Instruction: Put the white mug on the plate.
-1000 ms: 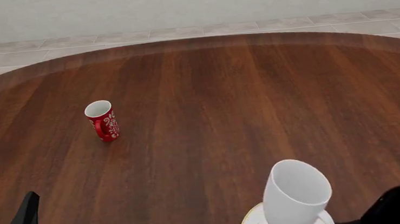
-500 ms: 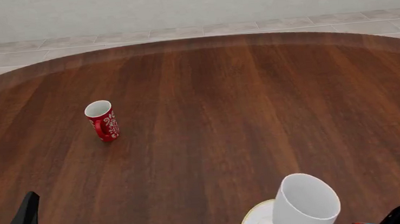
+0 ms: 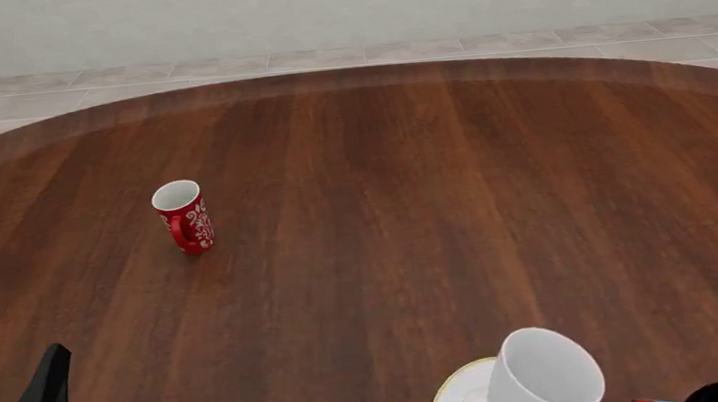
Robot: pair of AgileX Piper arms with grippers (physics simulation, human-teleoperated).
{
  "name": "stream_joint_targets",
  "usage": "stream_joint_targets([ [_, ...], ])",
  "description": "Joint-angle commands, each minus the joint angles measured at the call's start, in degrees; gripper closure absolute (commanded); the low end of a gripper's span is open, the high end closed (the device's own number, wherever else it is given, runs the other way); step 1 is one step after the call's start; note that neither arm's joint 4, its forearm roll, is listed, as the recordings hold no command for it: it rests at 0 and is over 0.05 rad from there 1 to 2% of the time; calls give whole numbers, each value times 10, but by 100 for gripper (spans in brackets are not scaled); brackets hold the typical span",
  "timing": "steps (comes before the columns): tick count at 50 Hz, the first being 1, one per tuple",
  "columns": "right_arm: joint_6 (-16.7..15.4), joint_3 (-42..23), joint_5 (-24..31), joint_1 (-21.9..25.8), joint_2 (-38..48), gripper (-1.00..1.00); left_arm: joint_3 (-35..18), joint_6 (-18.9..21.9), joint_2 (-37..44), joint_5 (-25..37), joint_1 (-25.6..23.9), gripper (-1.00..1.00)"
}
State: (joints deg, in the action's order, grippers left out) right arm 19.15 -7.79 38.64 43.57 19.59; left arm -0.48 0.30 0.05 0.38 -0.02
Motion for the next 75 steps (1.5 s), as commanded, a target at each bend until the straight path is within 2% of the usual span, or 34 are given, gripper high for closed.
stream_joint_targets([
  [1,8,14,-20,5,5,100,0,0,0,0,0,-100],
  [32,7,26,12,-7,-37,100,0,0,0,0,0,-100],
  [33,9,27,12,-5,-37,-100,0,0,0,0,0,-100],
  [53,3,4,65,-11,-76,-100,0,0,0,0,0,-100],
  [64,-11,-37,159,-21,-136,-100,0,0,0,0,0,-100],
  [75,-16,-81,212,-19,-154,-100,0,0,0,0,0,-100],
])
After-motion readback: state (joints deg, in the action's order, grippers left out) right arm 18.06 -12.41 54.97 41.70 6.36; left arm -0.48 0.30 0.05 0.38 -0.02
